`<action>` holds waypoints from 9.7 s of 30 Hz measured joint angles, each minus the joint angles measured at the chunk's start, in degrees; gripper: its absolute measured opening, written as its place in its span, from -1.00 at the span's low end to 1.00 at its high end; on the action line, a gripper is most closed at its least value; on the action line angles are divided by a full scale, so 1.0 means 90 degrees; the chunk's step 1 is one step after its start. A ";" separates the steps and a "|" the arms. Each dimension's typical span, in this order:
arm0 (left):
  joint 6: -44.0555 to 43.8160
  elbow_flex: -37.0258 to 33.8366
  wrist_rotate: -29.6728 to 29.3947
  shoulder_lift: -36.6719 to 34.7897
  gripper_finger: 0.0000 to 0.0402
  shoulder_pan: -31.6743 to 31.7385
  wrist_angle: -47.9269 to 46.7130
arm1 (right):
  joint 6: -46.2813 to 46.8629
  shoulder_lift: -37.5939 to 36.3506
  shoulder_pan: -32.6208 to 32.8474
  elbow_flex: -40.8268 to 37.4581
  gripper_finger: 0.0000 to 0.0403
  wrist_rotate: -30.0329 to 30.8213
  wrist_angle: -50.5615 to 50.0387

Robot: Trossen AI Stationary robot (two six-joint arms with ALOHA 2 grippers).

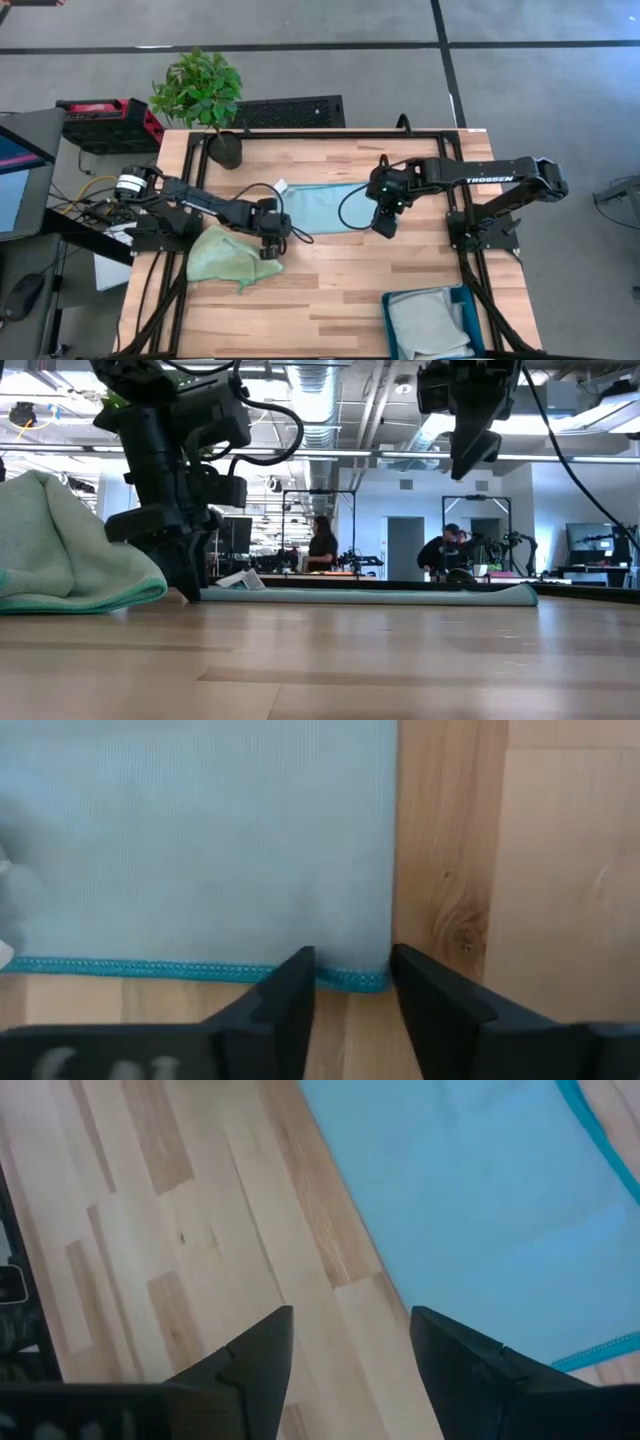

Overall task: Fold microfiber towels
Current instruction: Fold the blue microfiber cloth, then put the blue microfiber cloth into the bin, then fold the green microfiber cloth

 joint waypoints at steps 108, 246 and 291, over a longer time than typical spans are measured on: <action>0.1715 0.8629 0.0213 0.2258 -0.28 0.0432 -0.3446 | -0.2559 -0.0700 0.1017 -0.0690 0.12 0.0750 -0.0309; 0.0035 0.8624 -0.1268 0.1897 -0.28 -0.1011 -0.5415 | 0.4392 0.1262 0.6535 -0.0758 -0.08 -0.3013 0.2142; 0.0179 0.8624 -0.1259 0.1897 -0.28 -0.1011 -0.5580 | 0.2895 0.1622 0.6076 -0.0577 -0.15 0.0425 0.2070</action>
